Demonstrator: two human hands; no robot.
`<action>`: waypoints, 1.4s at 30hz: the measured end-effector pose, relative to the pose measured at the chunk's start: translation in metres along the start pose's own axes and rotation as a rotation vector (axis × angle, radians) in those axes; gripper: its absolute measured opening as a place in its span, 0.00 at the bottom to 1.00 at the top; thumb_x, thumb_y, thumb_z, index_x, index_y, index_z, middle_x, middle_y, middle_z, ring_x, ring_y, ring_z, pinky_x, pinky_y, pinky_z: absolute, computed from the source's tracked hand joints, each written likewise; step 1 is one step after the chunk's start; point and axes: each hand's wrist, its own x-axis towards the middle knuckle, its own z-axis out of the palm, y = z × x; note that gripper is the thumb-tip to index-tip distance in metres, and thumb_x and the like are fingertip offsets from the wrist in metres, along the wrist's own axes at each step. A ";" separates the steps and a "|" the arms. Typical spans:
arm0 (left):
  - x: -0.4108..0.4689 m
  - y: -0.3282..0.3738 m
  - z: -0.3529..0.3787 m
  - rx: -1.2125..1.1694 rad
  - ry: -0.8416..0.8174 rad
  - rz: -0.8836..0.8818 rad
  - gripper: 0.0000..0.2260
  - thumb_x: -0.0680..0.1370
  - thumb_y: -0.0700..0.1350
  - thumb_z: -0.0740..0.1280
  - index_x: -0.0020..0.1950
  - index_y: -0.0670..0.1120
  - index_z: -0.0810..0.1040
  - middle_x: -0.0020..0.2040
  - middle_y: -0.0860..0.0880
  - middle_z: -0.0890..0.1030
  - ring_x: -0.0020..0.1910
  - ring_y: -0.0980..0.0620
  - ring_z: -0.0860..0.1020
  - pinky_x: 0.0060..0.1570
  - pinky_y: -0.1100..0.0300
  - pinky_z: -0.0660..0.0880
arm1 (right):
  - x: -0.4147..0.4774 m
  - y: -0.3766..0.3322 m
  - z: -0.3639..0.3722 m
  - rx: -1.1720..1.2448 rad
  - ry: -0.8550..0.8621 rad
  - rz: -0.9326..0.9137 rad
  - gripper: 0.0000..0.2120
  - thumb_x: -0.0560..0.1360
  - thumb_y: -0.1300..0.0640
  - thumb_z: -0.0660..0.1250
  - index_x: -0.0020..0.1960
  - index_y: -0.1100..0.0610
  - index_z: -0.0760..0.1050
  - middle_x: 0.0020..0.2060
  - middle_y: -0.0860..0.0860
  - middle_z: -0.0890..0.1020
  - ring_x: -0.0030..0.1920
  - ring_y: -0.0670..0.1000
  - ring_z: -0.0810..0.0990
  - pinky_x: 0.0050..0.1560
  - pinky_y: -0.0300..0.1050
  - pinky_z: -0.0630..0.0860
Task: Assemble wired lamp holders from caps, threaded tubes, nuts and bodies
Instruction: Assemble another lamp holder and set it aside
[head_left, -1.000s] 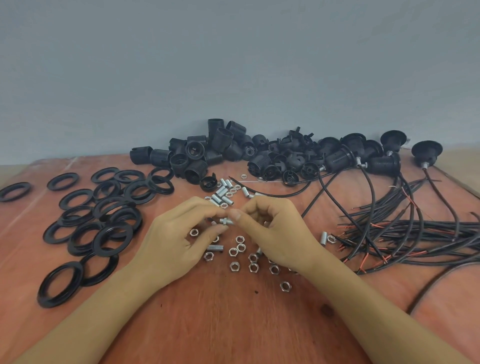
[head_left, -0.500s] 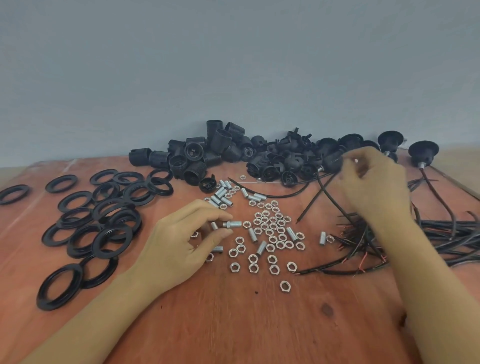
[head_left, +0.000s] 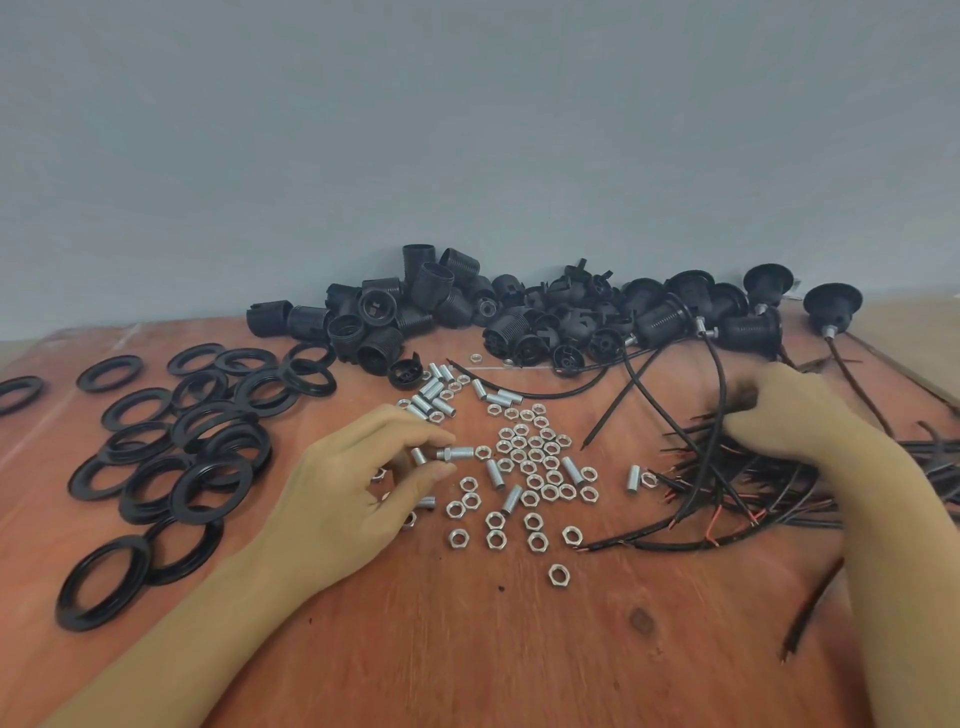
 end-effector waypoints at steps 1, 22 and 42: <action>0.000 0.000 0.000 0.000 0.003 0.001 0.09 0.77 0.50 0.68 0.52 0.46 0.82 0.49 0.56 0.79 0.36 0.61 0.76 0.42 0.67 0.73 | 0.000 -0.001 0.000 0.002 -0.013 -0.009 0.05 0.67 0.58 0.70 0.38 0.47 0.78 0.42 0.53 0.81 0.50 0.61 0.77 0.55 0.54 0.76; -0.001 -0.001 0.001 -0.006 -0.011 0.010 0.09 0.78 0.51 0.68 0.53 0.48 0.82 0.50 0.60 0.78 0.38 0.62 0.76 0.44 0.70 0.71 | -0.004 -0.021 0.008 -0.066 0.110 0.152 0.19 0.75 0.55 0.65 0.65 0.57 0.69 0.62 0.63 0.68 0.59 0.68 0.73 0.55 0.57 0.71; 0.000 0.000 0.000 -0.006 -0.018 0.000 0.10 0.77 0.51 0.69 0.52 0.46 0.82 0.49 0.58 0.79 0.37 0.61 0.76 0.43 0.69 0.72 | -0.021 -0.050 0.011 0.174 -0.071 -0.350 0.07 0.69 0.59 0.77 0.43 0.48 0.84 0.40 0.45 0.84 0.41 0.45 0.79 0.45 0.39 0.73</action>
